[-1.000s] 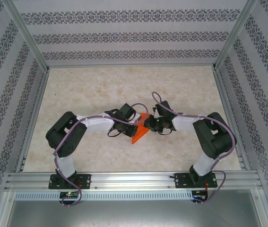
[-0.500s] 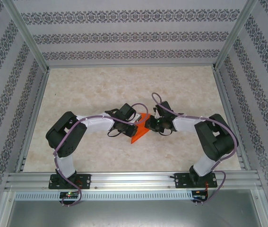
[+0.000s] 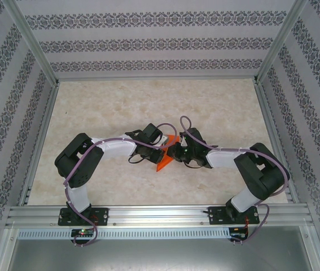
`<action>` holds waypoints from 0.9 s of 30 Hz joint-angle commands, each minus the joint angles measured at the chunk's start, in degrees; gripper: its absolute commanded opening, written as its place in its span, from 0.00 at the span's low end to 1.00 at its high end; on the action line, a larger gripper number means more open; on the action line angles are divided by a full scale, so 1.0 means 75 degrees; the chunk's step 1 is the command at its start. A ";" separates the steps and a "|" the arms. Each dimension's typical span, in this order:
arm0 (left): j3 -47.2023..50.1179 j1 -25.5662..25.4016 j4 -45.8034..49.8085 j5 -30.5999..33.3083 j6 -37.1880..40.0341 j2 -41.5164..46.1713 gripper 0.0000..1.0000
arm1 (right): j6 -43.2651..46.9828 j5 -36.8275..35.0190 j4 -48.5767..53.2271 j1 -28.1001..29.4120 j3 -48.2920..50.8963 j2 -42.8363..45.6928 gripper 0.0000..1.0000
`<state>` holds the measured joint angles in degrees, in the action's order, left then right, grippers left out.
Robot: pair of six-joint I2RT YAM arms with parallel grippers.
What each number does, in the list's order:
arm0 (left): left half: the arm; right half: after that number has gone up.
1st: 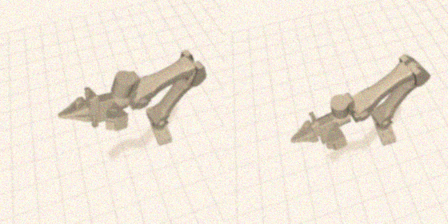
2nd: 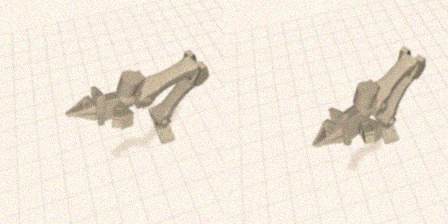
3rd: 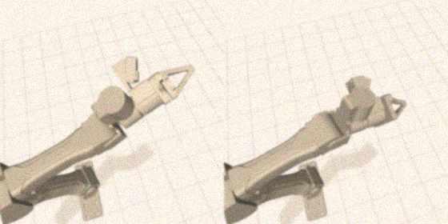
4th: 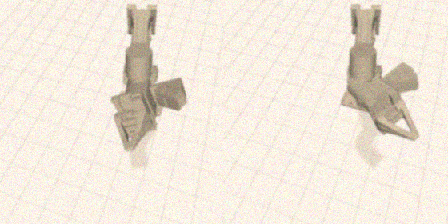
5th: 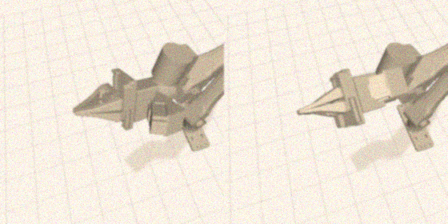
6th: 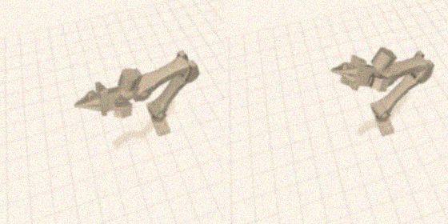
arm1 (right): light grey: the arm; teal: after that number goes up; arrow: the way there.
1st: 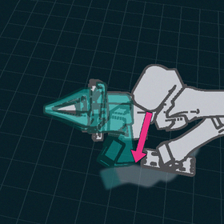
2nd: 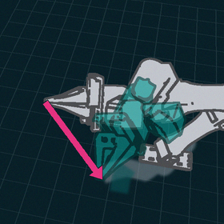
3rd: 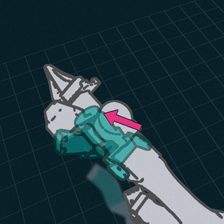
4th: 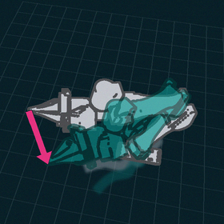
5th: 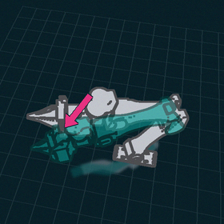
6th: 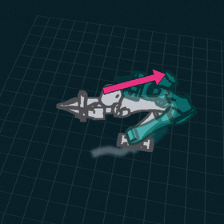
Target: Fold a paper plane with a square sheet of paper (pick it up from the middle)
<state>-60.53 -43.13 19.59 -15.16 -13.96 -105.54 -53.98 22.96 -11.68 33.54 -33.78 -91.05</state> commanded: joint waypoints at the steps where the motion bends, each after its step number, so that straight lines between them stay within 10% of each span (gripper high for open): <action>1: -0.0175 0.0091 0.0306 -0.0088 -0.0025 -0.0121 0.06 | -0.0303 0.0058 -0.0757 0.0138 0.0016 -0.0204 0.12; 27: -0.0170 0.0090 0.0318 -0.0165 -0.0391 -0.0195 0.04 | -0.0142 -0.0559 0.0335 0.0256 0.0268 0.0575 0.12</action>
<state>-60.73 -43.13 20.45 -15.79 -14.87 -105.60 -54.41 20.71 -9.41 34.52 -32.93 -89.78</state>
